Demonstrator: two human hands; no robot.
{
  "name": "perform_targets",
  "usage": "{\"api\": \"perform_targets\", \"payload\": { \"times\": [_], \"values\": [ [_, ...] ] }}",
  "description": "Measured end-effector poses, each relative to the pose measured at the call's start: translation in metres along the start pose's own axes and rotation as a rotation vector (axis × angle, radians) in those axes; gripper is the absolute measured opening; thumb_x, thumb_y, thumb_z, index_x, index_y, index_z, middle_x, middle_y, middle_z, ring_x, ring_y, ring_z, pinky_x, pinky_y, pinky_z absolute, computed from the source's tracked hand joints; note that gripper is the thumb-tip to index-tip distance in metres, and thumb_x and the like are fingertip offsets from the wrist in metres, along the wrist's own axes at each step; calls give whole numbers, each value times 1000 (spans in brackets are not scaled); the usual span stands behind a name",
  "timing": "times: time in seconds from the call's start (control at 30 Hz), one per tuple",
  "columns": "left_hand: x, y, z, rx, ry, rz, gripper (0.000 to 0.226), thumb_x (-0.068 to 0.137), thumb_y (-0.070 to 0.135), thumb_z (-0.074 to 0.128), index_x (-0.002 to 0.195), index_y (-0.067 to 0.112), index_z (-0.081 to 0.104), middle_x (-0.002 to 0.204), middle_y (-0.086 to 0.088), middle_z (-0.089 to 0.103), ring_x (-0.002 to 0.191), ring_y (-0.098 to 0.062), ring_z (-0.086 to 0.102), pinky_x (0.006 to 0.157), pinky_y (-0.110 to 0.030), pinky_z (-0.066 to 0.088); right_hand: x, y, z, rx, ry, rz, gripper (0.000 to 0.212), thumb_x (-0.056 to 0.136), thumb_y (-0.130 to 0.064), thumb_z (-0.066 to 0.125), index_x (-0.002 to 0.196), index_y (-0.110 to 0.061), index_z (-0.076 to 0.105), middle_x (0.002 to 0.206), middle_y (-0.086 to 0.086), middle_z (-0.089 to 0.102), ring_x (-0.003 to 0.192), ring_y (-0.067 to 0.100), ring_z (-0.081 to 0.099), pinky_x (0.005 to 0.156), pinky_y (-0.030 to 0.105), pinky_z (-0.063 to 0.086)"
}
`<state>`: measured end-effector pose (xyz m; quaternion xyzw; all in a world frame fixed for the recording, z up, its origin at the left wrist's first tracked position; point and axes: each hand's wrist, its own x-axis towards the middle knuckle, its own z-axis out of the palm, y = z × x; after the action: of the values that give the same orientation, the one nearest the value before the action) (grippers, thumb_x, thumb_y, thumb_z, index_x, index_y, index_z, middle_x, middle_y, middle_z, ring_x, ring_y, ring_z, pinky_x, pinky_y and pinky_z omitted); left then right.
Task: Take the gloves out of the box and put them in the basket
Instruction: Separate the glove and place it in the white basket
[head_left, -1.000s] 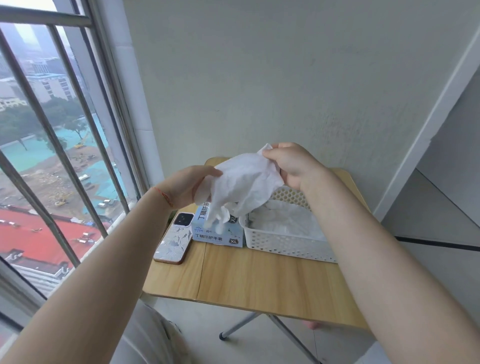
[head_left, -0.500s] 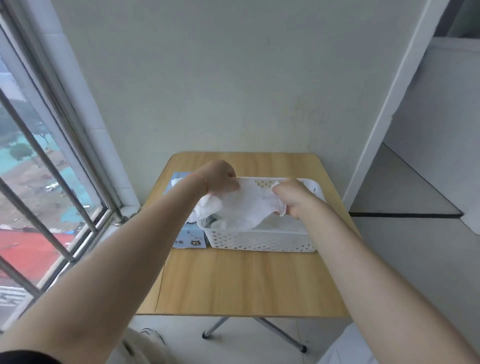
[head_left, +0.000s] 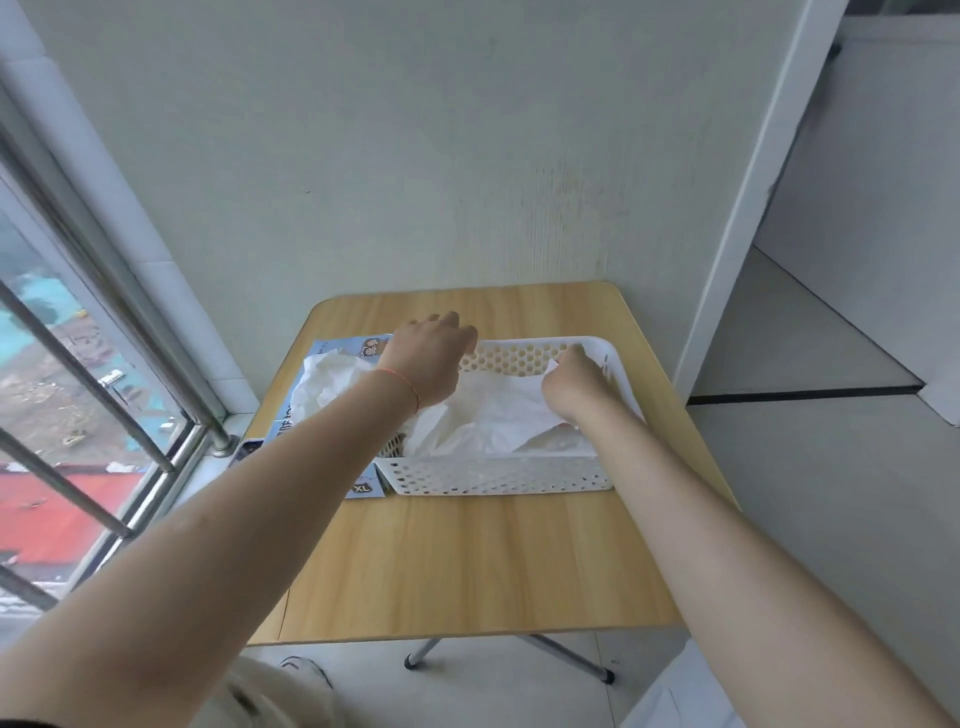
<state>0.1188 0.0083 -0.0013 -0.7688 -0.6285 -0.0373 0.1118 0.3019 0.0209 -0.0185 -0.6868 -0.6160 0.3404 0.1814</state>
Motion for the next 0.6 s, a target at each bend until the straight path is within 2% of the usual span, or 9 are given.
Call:
{"api": "perform_targets", "payload": {
  "times": [0.1,0.23,0.3,0.37,0.43,0.5,0.53,0.57,0.6],
  "values": [
    [-12,-2,-6,-271,-209,-97,20,85,34,64,102,26,60,96,6,57,83,-17,60,63,-28,42,-1,-8,0,8,-16,5,48,102,-9,35,149,-4,23,135,15,50,92,25,55,54,28,38],
    [-25,-10,-8,-195,-433,-91,38,78,31,74,109,23,54,88,8,50,84,-17,54,69,-29,47,-4,-21,-5,336,-86,32,38,100,-2,37,137,5,41,135,22,50,117,35,55,67,31,45],
    [-30,-13,-5,-195,-437,-134,41,77,25,74,110,21,49,88,7,47,74,-13,51,59,-26,43,-9,-31,-6,577,-156,77,31,99,1,38,128,4,48,115,20,57,100,30,62,63,28,48],
    [-33,-12,-3,-227,-441,-169,40,77,25,73,108,19,48,87,6,48,70,-11,48,56,-25,40,-14,-44,-7,799,-248,143,17,97,7,37,98,2,53,86,16,55,71,23,59,46,24,50],
    [-35,-9,-4,-213,-462,-174,38,76,19,72,103,18,46,94,2,53,75,-16,52,61,-29,46,-22,-54,-7,902,-308,165,25,94,14,33,78,1,48,78,16,53,65,25,56,41,24,50],
    [-36,-4,-11,-97,-450,-137,34,79,5,64,106,14,44,100,-1,54,83,-21,53,69,-32,49,-25,-57,-7,921,-302,149,28,94,14,28,77,1,46,81,21,52,69,31,58,46,28,53],
    [-36,-4,-14,-41,-413,-116,32,83,0,57,110,12,45,101,-4,54,83,-22,51,70,-33,48,-24,-56,-8,937,-297,137,29,95,14,25,78,0,44,84,29,50,77,37,60,63,35,60],
    [-37,-4,-19,14,-358,-96,31,85,-4,51,113,9,46,102,-6,55,81,-22,50,69,-33,48,-23,-54,-9,958,-311,141,30,96,13,21,78,1,42,89,37,46,91,42,59,82,38,56],
    [-36,-4,-21,76,-304,-66,32,86,-6,48,115,8,47,102,-7,56,78,-22,49,70,-33,48,-21,-50,-12,925,-297,148,29,97,11,20,81,4,42,95,41,41,102,42,56,93,32,28]
  ]
}}
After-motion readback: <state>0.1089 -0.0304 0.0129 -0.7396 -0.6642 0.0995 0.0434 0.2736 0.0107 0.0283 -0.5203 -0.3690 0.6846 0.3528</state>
